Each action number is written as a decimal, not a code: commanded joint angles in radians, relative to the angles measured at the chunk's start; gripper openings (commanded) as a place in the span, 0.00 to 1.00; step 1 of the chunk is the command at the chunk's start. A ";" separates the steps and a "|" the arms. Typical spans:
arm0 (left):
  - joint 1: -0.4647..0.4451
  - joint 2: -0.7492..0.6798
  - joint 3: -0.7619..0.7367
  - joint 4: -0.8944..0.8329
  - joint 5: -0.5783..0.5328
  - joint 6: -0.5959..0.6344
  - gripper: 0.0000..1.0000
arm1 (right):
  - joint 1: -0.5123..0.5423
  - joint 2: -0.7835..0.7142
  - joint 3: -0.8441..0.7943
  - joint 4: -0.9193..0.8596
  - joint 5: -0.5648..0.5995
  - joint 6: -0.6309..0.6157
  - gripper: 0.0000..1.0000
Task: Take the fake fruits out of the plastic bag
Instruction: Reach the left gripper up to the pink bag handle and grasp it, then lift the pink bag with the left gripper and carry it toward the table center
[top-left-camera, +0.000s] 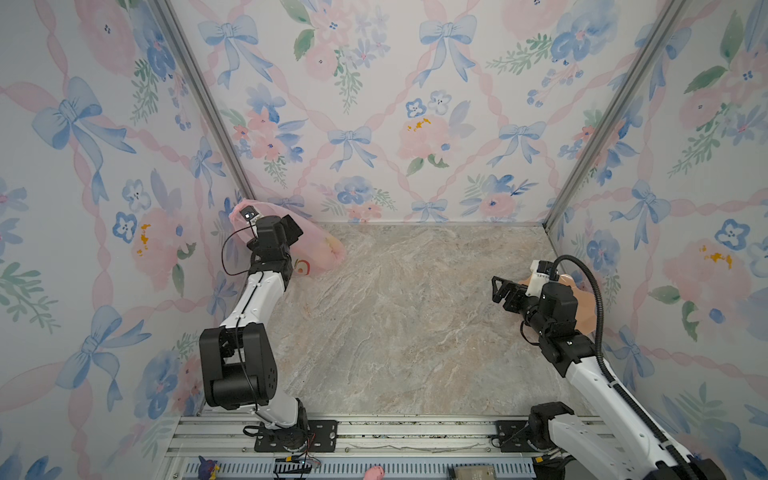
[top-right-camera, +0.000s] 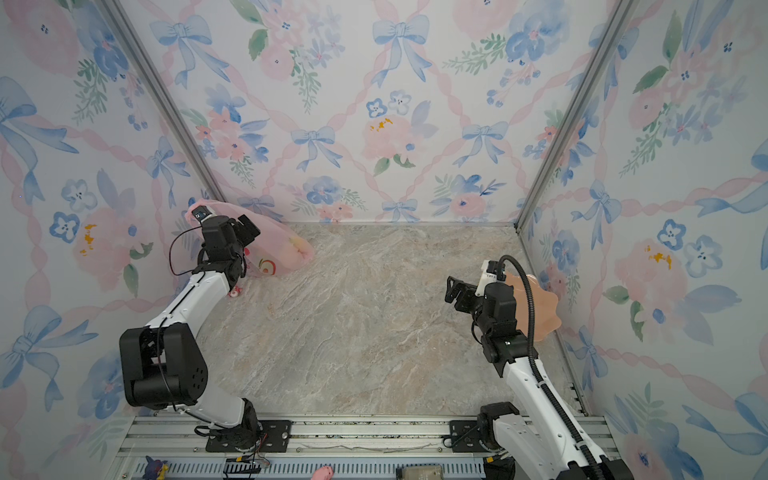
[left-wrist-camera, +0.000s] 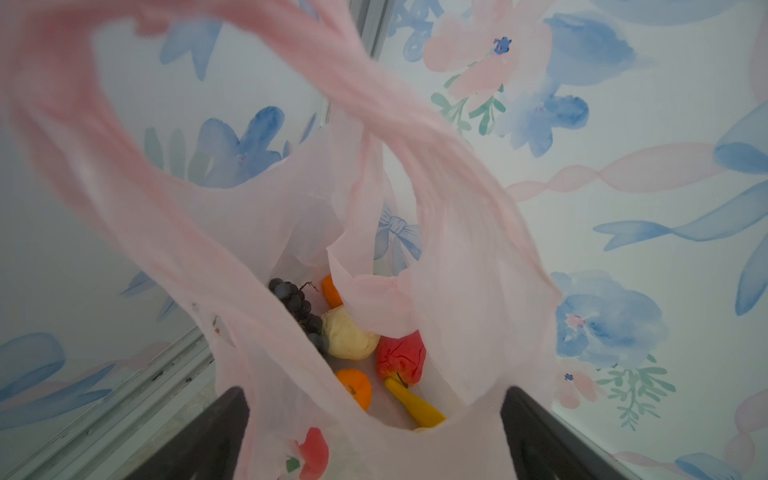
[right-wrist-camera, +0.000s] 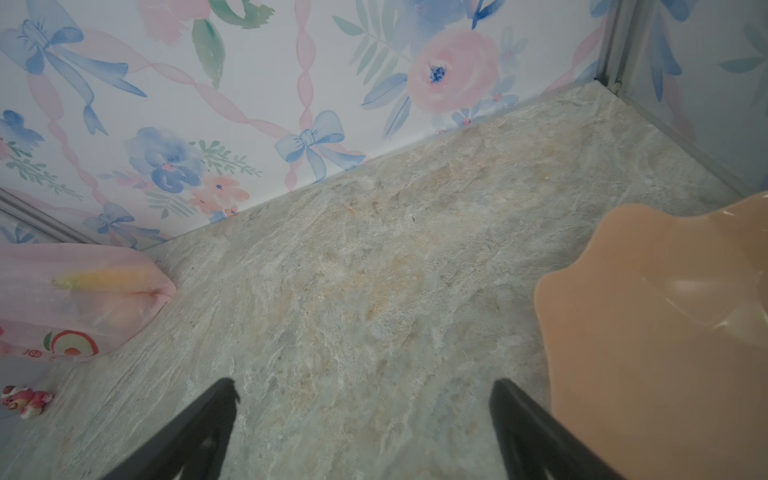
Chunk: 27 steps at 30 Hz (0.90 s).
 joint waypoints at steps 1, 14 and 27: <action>0.037 0.068 0.067 -0.017 0.098 -0.045 0.93 | 0.013 0.005 0.034 -0.029 0.022 -0.027 0.98; 0.023 0.187 0.169 0.021 0.358 -0.099 0.01 | 0.015 0.000 0.041 -0.073 0.058 -0.014 0.99; -0.303 0.139 0.229 -0.010 0.237 0.114 0.00 | 0.016 -0.018 0.057 -0.131 0.101 0.003 0.99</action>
